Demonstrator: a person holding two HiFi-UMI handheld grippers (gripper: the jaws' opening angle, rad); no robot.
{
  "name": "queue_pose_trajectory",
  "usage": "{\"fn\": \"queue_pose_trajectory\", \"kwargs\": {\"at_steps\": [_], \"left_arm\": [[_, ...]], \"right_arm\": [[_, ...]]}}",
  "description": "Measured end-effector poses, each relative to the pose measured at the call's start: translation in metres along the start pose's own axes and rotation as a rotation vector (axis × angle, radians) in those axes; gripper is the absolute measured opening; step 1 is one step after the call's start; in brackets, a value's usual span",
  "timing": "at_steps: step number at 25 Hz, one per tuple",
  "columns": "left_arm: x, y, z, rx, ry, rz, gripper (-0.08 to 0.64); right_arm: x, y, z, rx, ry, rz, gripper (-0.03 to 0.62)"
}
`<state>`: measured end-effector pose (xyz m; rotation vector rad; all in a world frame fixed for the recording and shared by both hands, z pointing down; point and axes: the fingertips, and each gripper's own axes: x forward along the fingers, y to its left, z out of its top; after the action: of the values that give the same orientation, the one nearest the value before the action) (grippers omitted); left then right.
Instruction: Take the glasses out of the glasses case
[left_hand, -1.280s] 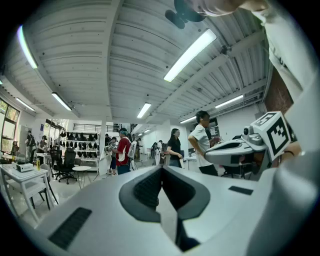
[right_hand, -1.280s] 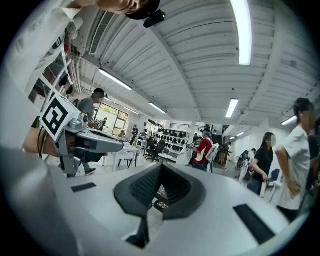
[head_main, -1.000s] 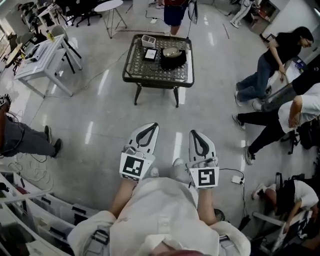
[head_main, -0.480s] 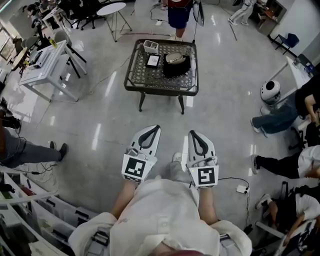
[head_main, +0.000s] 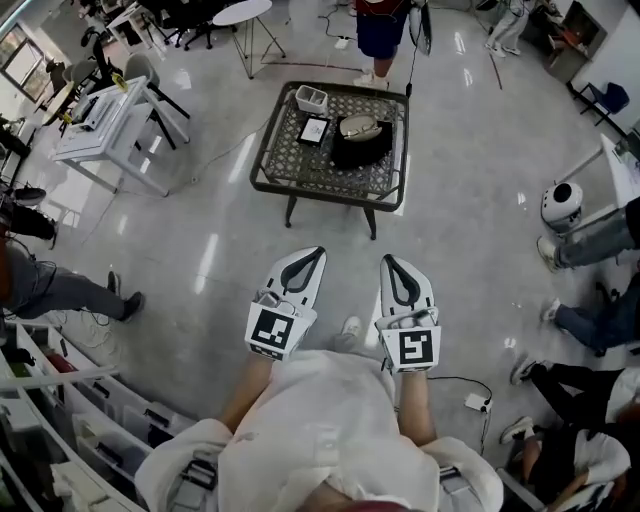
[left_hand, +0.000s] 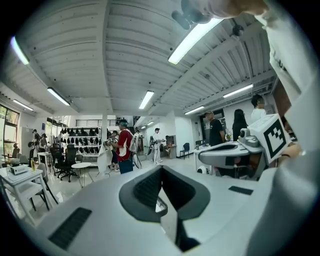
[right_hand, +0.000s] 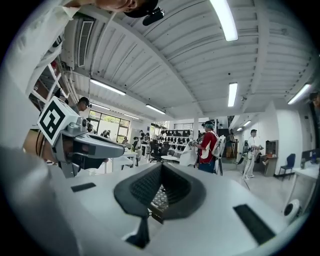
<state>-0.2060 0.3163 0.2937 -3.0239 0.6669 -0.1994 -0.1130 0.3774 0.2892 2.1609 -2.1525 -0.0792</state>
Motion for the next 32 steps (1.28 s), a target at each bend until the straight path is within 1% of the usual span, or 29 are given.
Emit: {"fn": "queue_pose_trajectory", "kwargs": {"at_steps": [6,11,16,20,24,28,32], "left_arm": [[0.049,0.006,0.011,0.000,0.003,0.038,0.012],[0.074,0.009,0.006,-0.014,0.023,0.056,0.012],[0.094,0.017,0.005,-0.020,0.019,0.069,0.012],[0.110,0.032,0.005,-0.021,0.002,0.072,0.012],[0.133,0.056,0.001,-0.031,-0.012,0.055,0.012],[0.168,0.082,-0.002,-0.039,-0.023,0.014,0.012],[0.205,0.118,-0.008,-0.052,-0.031,-0.028,0.012]], "right_arm": [[0.028,-0.040,-0.003,-0.002,0.013,0.052,0.006],[0.046,-0.065,-0.009,-0.008,0.020,0.068,0.006],[0.062,-0.079,-0.011,-0.020,0.023,0.081,0.006],[0.083,-0.082,-0.013,-0.031,0.023,0.081,0.006],[0.111,-0.088,-0.019,-0.039,0.027,0.060,0.006],[0.147,-0.101,-0.022,-0.042,0.049,0.022,0.006],[0.191,-0.117,-0.029,-0.035,0.076,-0.022,0.006]]}}
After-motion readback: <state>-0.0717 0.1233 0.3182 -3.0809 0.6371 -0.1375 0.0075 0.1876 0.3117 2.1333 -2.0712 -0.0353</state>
